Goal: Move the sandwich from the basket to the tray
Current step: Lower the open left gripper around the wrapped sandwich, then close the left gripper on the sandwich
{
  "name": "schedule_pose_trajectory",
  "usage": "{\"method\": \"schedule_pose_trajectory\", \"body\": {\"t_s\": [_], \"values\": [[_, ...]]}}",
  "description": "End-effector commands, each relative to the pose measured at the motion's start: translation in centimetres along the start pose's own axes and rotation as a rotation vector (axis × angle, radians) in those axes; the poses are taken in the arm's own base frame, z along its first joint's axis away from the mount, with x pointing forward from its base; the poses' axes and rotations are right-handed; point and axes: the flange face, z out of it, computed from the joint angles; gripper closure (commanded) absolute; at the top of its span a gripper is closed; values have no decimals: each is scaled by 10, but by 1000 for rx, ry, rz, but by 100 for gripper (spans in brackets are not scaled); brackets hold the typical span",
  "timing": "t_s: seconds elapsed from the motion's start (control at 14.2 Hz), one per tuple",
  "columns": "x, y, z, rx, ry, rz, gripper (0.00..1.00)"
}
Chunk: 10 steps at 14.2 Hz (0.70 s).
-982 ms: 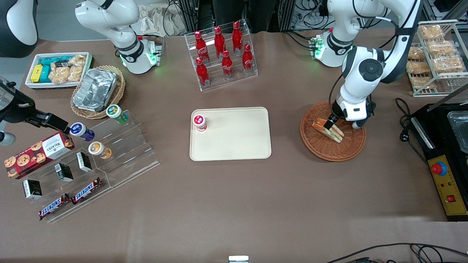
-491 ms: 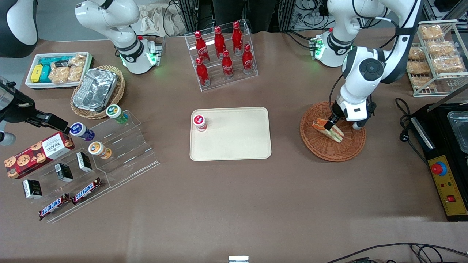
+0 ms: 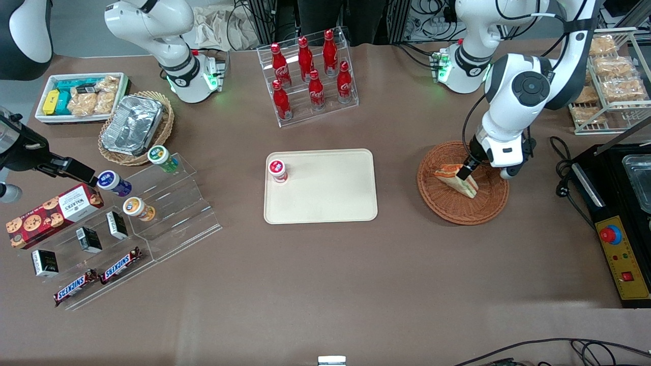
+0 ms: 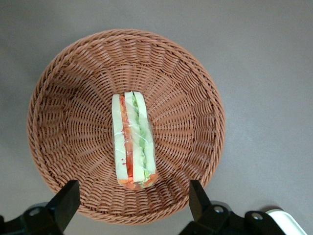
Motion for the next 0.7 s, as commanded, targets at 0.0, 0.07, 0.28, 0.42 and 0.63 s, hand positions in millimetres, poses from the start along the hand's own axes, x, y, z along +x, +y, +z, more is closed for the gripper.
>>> {"method": "schedule_pose_trajectory", "body": {"t_s": [0.0, 0.07, 0.28, 0.42, 0.63], "values": [[4, 16, 24, -6, -1, -4, 1], [5, 18, 34, -12, -2, -6, 1], [5, 19, 66, -2, -16, -5, 1], [4, 19, 84, -1, -22, -8, 1], [-3, 10, 116, -31, -16, -6, 1]]}}
